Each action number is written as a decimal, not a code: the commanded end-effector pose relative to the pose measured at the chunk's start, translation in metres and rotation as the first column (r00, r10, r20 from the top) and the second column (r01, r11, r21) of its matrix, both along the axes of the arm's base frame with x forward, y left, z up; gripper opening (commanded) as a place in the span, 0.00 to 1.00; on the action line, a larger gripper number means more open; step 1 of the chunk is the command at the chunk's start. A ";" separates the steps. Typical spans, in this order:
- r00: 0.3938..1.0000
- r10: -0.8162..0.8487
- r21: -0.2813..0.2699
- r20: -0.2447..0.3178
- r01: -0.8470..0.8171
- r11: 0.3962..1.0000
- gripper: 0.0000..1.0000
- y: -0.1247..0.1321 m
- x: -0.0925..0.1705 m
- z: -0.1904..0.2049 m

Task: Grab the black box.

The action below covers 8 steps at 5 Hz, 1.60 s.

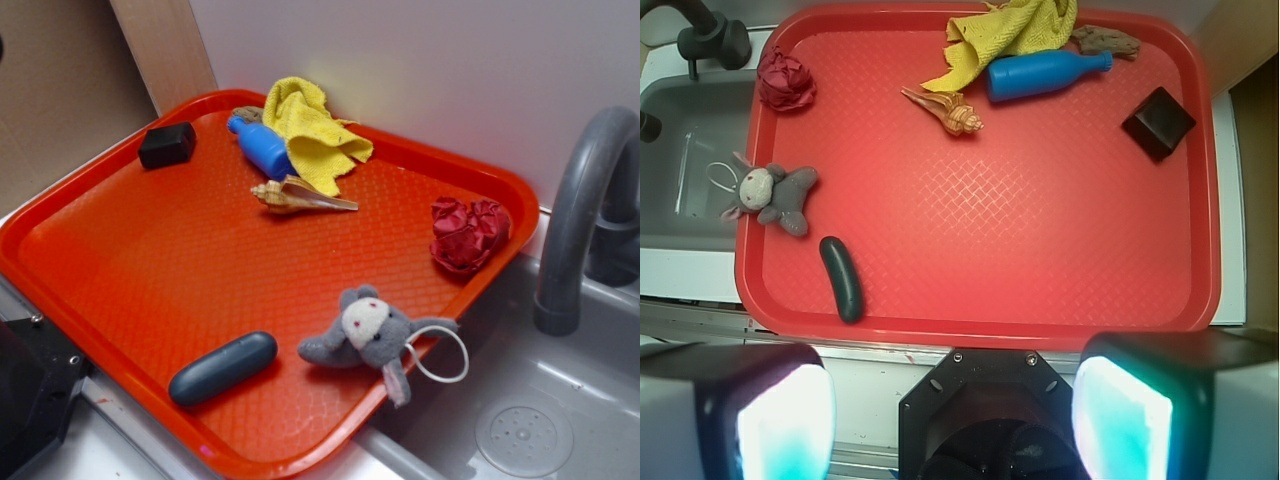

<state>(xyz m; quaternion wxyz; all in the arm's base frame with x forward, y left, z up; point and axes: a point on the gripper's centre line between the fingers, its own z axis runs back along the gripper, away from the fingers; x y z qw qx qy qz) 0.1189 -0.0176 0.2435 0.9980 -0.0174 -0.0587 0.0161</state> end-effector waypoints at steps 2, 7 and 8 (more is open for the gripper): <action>0.993 -0.079 -0.197 -0.085 0.061 0.979 1.00 0.025 0.012 -0.012; 0.930 -0.367 0.231 -0.010 0.359 0.904 1.00 0.169 0.136 -0.132; 0.907 -0.419 0.239 -0.036 0.415 0.878 1.00 0.171 0.159 -0.138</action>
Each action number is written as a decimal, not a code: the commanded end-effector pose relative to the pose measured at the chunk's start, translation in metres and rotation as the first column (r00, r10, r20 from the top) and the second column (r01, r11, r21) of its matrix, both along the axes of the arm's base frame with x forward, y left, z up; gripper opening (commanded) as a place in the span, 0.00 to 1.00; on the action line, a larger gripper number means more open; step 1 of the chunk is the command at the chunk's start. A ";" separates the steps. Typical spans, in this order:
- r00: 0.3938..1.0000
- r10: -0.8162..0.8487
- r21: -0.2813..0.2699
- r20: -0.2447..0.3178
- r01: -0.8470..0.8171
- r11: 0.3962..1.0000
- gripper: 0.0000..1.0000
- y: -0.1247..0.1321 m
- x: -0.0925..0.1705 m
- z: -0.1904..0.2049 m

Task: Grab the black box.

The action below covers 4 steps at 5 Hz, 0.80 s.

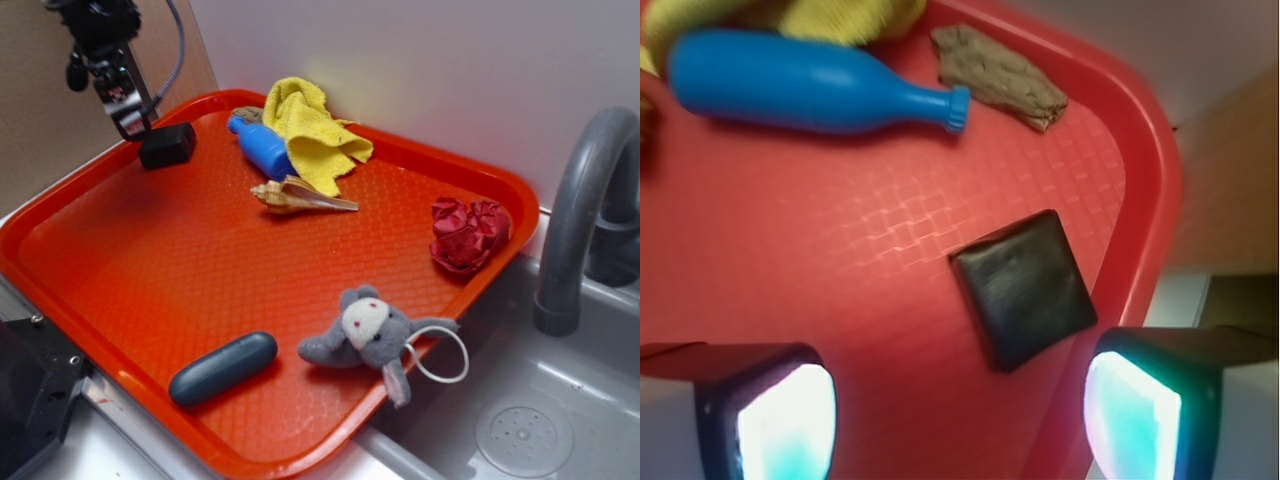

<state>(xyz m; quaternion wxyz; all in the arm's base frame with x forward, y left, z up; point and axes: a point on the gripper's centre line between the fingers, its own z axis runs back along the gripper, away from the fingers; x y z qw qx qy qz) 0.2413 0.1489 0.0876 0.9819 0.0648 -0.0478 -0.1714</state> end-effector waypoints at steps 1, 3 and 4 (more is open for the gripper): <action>0.986 -0.169 0.106 0.012 0.167 0.980 1.00 0.008 0.041 0.009; 0.960 -0.270 0.064 -0.074 0.275 0.959 1.00 0.010 0.023 -0.019; 0.956 -0.269 0.046 -0.113 0.276 0.960 1.00 0.015 0.023 -0.049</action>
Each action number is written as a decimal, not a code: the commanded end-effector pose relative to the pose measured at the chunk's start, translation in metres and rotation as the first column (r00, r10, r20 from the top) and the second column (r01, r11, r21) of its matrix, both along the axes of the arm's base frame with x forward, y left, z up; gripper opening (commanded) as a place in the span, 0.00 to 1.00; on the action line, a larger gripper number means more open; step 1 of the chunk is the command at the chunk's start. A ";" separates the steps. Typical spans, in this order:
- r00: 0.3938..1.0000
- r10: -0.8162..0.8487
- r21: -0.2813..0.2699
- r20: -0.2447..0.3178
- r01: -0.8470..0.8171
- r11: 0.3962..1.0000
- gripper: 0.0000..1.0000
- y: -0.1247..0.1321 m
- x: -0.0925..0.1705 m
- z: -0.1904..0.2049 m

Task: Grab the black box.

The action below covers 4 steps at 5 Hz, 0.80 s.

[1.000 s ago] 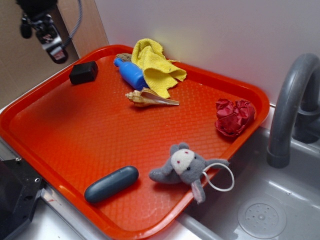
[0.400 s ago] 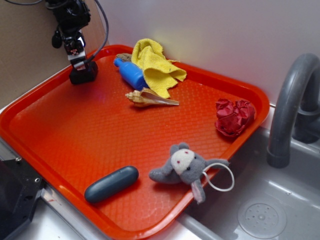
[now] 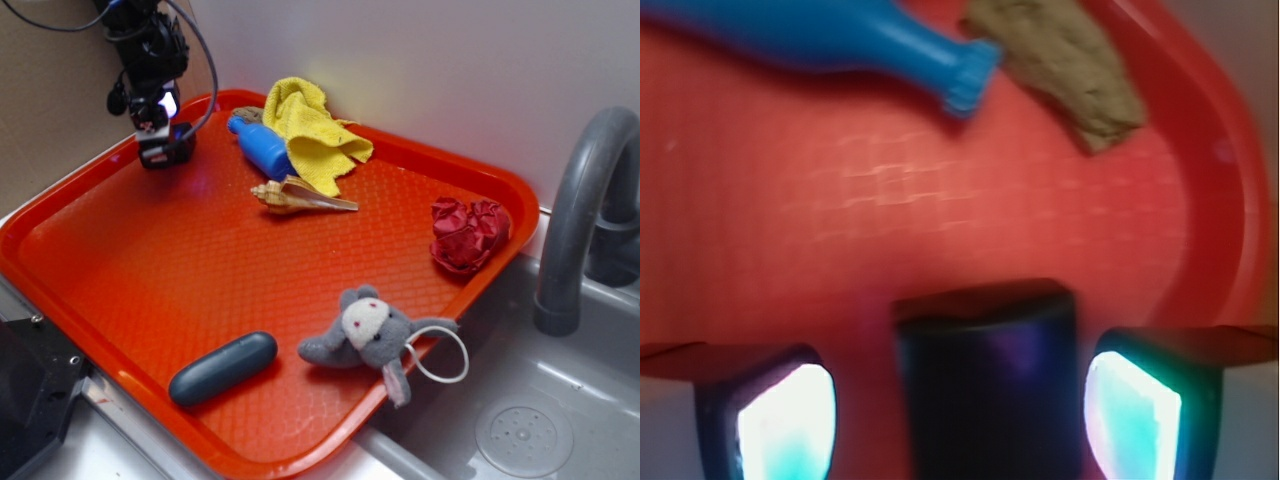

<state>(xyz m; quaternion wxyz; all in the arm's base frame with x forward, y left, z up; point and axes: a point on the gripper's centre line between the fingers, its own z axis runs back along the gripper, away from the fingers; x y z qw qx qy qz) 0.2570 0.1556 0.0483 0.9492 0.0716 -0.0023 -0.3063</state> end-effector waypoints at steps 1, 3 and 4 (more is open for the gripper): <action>1.000 -0.016 0.040 0.011 0.016 0.999 1.00 0.011 0.009 -0.014; 0.999 0.022 0.035 -0.027 -0.021 0.999 0.00 0.019 0.014 -0.013; 0.997 0.078 0.037 -0.013 -0.078 0.996 0.00 0.019 0.011 0.000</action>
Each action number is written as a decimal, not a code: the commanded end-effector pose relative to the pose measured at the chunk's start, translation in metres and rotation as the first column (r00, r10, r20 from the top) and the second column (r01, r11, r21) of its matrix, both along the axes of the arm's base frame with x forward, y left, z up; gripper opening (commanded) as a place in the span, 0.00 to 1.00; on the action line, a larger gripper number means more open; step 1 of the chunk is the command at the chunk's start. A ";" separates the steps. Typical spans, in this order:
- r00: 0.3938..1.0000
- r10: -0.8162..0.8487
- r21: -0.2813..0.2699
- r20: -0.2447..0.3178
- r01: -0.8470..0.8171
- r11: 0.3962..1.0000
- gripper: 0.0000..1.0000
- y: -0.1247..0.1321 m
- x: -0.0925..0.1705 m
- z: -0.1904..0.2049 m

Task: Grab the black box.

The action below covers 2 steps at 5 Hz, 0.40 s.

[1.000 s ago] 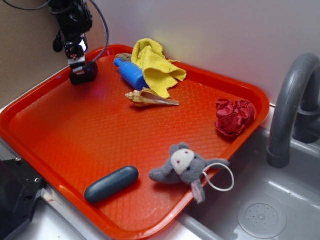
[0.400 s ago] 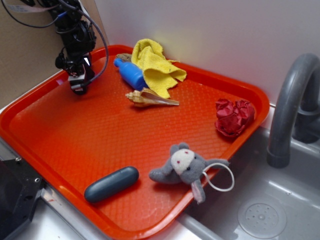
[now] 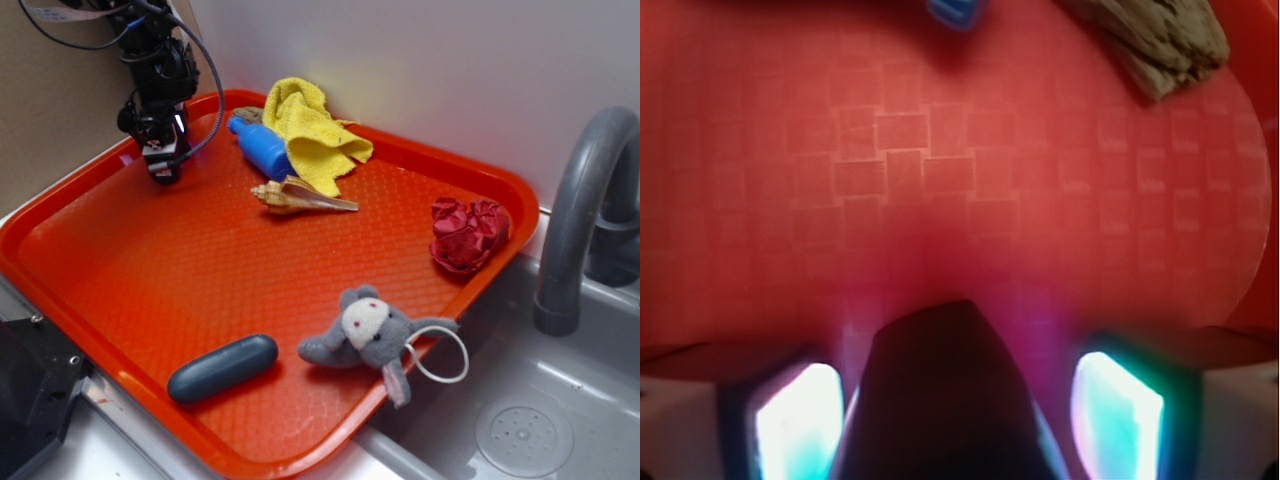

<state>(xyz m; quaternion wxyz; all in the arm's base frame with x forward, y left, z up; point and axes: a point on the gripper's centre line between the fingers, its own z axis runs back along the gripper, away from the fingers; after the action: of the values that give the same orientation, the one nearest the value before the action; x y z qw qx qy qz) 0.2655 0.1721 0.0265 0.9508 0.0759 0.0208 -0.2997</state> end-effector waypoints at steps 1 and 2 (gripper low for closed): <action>0.990 0.119 0.000 0.069 -0.120 0.993 0.00 -0.015 0.001 0.070; 0.977 0.212 -0.010 0.011 -0.212 0.977 0.00 -0.047 -0.012 0.120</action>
<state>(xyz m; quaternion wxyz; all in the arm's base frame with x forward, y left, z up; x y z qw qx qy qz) 0.2375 0.1245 0.1206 0.9810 0.0443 0.0551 -0.1806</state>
